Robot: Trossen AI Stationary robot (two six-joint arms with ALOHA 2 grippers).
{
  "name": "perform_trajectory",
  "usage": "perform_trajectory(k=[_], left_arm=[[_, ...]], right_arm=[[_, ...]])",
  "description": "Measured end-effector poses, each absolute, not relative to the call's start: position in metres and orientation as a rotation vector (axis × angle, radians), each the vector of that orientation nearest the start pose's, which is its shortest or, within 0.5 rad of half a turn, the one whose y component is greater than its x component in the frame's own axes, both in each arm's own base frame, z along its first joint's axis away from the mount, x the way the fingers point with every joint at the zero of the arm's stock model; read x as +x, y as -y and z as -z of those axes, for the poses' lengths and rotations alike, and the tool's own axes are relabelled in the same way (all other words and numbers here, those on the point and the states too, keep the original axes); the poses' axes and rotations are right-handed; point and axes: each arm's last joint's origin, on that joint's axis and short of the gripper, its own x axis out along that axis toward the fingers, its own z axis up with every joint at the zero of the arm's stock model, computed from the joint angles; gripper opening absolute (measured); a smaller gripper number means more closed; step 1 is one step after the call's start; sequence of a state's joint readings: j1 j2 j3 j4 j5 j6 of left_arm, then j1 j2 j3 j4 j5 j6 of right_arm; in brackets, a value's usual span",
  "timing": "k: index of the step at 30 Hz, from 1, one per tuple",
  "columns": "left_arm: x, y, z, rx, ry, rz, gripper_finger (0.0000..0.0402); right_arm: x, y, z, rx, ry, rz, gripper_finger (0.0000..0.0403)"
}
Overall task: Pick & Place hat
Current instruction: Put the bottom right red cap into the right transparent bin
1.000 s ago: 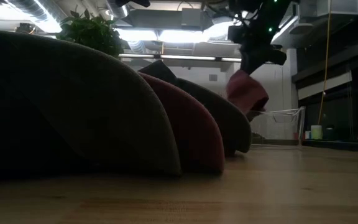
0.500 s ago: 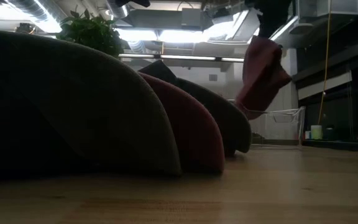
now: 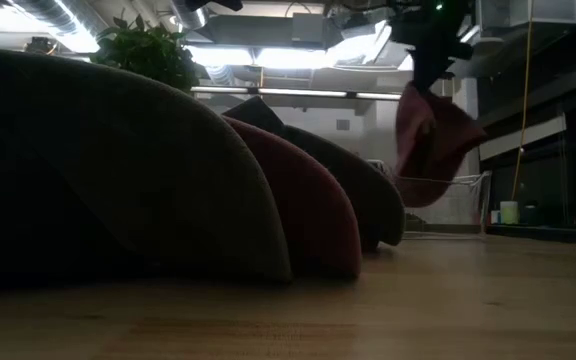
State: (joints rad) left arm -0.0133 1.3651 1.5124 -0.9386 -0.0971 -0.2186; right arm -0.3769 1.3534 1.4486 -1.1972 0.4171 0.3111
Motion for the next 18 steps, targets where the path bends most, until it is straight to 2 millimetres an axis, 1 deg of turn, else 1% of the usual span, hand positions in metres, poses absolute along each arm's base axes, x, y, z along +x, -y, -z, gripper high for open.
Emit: perform_trajectory(k=[3,6,10,14,18], left_arm=[[0.268,0.001,-0.389,-0.169,-0.777,-0.168,0.0127],[0.268,0.001,-0.389,-0.172,-0.777,-0.168,0.0127],[0.268,0.001,-0.389,-0.195,-0.775,-0.177,0.0127],[0.268,0.001,-0.388,-0.195,-0.776,-0.178,0.0127],[0.268,0.001,-0.388,-0.195,-0.775,-0.178,0.0127]], right_arm=[[0.232,0.106,-0.353,0.230,-0.985,0.904,0.0041],[0.238,0.113,-0.342,0.227,-1.027,0.922,0.0038],[0.247,0.118,-0.324,0.257,-1.090,0.895,0.0033],[0.254,0.120,-0.307,0.271,-1.153,0.861,0.0044],[0.254,0.122,-0.304,0.251,-1.177,0.851,0.0044]])
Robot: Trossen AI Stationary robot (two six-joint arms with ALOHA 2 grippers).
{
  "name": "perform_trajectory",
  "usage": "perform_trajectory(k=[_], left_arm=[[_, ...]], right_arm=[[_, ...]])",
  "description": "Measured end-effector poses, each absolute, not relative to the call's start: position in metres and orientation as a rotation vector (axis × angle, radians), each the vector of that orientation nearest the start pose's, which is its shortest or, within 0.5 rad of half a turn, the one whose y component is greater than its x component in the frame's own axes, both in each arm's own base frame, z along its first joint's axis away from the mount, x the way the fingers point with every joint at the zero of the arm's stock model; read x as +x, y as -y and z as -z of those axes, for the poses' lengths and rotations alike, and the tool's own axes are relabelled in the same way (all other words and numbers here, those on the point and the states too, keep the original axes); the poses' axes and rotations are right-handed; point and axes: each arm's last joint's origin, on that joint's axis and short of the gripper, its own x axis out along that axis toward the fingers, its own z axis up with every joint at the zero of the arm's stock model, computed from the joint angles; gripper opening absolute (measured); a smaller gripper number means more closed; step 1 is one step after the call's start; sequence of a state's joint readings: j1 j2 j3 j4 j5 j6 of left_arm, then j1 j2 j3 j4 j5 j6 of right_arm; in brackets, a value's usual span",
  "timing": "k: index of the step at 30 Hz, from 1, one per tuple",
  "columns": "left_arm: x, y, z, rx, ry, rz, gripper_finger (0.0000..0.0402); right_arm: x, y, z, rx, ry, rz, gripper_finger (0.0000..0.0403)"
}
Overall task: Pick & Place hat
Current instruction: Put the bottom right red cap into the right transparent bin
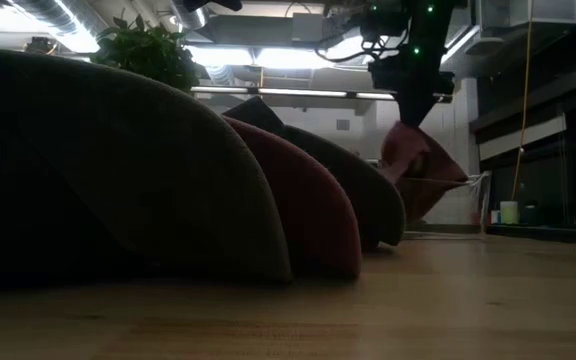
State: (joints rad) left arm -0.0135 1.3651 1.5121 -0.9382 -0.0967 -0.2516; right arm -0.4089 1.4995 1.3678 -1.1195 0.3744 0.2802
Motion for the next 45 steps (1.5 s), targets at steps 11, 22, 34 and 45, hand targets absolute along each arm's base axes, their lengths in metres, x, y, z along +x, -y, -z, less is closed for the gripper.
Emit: perform_trajectory(k=[11,22,34,45], left_arm=[[0.268,0.001,-0.389,-0.193,-0.775,-0.177,0.0127],[0.268,0.001,-0.388,-0.193,-0.776,-0.177,0.0127],[0.268,0.001,-0.388,-0.195,-0.775,-0.178,0.0127],[0.267,-0.001,-0.389,-0.172,-0.768,-0.227,0.0127]], right_arm=[[0.254,0.112,-0.304,0.328,-1.212,0.721,0.0061],[0.239,0.101,-0.300,0.218,-1.449,0.600,0.0049],[0.237,0.099,-0.308,0.121,-1.416,0.443,0.0123],[0.229,0.095,-0.340,-0.039,-1.323,0.358,0.0218]])
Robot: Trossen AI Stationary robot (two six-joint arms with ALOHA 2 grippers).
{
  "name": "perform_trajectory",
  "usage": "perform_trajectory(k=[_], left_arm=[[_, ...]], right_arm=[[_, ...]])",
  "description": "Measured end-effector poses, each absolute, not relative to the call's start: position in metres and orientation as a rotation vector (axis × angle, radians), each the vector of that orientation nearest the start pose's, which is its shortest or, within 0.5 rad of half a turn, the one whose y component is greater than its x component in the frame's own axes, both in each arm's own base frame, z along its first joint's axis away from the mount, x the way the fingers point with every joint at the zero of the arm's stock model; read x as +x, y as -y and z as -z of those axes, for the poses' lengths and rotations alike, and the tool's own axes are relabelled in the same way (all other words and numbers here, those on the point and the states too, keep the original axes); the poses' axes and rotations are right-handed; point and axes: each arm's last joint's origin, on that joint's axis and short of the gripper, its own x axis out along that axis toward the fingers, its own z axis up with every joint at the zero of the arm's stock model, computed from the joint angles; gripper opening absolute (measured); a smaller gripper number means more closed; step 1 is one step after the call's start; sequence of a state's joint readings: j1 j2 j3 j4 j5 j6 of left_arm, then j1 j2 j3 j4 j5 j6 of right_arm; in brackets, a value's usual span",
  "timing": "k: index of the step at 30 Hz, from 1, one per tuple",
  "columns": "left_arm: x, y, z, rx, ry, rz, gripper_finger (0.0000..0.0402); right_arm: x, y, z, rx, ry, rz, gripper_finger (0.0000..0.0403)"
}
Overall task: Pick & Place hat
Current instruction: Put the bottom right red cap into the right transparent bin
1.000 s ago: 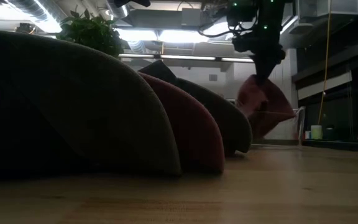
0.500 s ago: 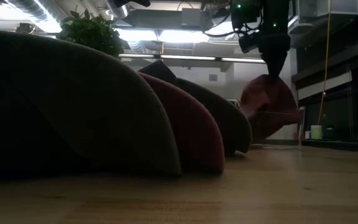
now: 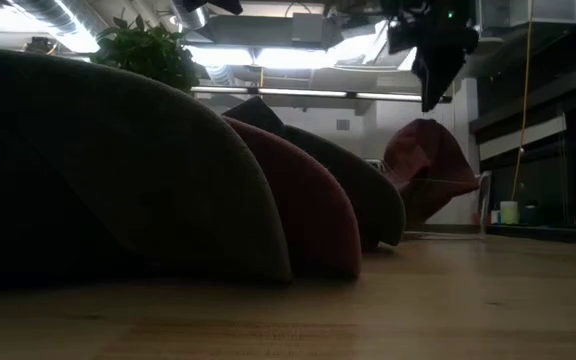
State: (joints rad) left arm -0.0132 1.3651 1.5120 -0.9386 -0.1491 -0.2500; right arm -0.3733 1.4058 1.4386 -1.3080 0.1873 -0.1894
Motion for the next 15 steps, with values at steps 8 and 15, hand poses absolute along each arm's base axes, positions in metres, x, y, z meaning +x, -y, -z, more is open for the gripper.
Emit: perform_trajectory(k=[8,15], left_arm=[[0.267,-0.001,-0.389,-0.174,-0.765,-0.242,0.0127],[0.267,0.000,-0.389,-0.195,-0.764,-0.241,0.0127]], right_arm=[[0.219,0.077,-0.363,0.095,-1.207,0.327,0.0185],[0.226,0.045,-0.364,0.130,-1.176,0.263,0.0027]])
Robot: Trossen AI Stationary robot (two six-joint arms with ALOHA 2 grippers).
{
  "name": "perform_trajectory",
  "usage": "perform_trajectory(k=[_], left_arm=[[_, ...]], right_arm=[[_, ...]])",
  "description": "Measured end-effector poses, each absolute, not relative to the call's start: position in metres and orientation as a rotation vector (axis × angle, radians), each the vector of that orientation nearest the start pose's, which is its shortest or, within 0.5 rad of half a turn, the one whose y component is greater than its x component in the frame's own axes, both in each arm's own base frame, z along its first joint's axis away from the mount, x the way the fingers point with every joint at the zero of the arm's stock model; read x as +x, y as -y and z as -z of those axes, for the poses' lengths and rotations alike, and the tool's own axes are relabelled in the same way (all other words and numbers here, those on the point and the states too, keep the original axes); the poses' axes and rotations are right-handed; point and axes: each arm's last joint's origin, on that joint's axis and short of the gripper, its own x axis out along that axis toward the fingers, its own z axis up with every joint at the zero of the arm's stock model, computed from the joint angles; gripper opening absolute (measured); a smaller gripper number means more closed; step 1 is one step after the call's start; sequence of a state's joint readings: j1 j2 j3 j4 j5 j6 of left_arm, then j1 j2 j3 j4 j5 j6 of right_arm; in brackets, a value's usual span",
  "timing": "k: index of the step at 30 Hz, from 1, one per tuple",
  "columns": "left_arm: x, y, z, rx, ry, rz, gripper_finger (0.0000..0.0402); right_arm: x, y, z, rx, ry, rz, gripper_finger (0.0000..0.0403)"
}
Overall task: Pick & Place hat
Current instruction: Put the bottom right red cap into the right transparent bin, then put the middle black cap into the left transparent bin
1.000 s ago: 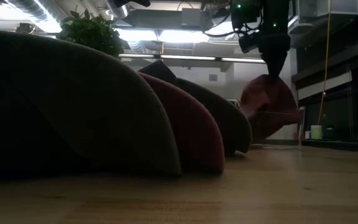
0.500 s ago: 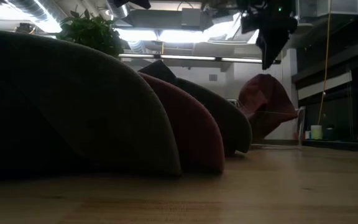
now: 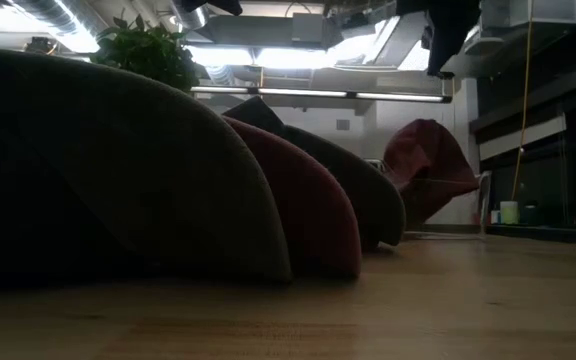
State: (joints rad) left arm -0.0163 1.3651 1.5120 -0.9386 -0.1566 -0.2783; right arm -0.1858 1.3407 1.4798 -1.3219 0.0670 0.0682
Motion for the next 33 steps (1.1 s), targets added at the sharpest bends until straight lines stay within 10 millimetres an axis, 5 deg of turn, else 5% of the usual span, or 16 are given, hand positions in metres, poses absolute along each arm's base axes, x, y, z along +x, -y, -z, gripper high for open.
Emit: perform_trajectory(k=[6,19,33], left_arm=[[0.267,0.006,-0.389,-0.185,-0.767,-0.218,0.0127],[0.267,0.021,-0.389,-0.162,-0.772,-0.164,0.0127],[0.266,0.024,-0.388,-0.167,-0.777,-0.133,0.0127]], right_arm=[[0.239,0.031,-0.344,0.172,-1.138,0.352,0.0019],[0.239,0.033,-0.255,0.404,-1.094,0.751,0.0004],[0.269,0.032,-0.256,0.593,-0.786,0.561,0.0006]])
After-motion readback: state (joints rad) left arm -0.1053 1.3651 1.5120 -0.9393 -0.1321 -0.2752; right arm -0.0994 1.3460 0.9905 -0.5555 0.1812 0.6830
